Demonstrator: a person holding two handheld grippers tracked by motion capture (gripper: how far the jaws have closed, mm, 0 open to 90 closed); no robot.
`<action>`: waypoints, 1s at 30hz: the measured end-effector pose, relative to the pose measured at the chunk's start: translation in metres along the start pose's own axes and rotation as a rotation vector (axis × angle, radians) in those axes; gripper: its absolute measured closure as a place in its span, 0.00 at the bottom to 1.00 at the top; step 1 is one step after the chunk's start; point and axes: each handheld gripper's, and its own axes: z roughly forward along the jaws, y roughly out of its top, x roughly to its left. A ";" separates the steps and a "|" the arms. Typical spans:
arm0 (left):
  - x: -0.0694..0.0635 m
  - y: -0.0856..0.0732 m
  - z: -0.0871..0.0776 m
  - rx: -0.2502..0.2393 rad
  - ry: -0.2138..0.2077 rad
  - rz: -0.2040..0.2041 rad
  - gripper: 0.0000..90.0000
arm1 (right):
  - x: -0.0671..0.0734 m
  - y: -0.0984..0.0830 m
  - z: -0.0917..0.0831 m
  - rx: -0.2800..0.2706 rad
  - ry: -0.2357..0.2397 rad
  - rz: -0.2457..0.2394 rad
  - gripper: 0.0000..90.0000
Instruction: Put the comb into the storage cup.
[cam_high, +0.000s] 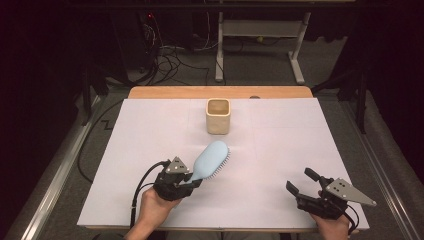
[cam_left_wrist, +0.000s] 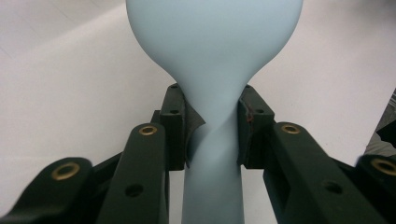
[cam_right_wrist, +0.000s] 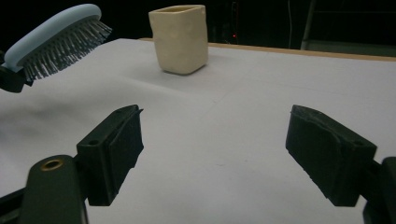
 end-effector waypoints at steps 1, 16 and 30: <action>0.000 0.000 0.000 -0.001 -0.001 -0.001 0.76 | 0.002 0.001 0.001 0.003 0.008 -0.004 0.22; -0.005 0.005 0.006 -0.009 -0.014 0.024 0.76 | 0.026 0.007 0.025 0.031 0.107 -0.009 0.19; -0.014 0.013 0.016 -0.005 -0.033 0.058 0.76 | 0.042 0.011 0.042 0.049 0.172 0.020 0.18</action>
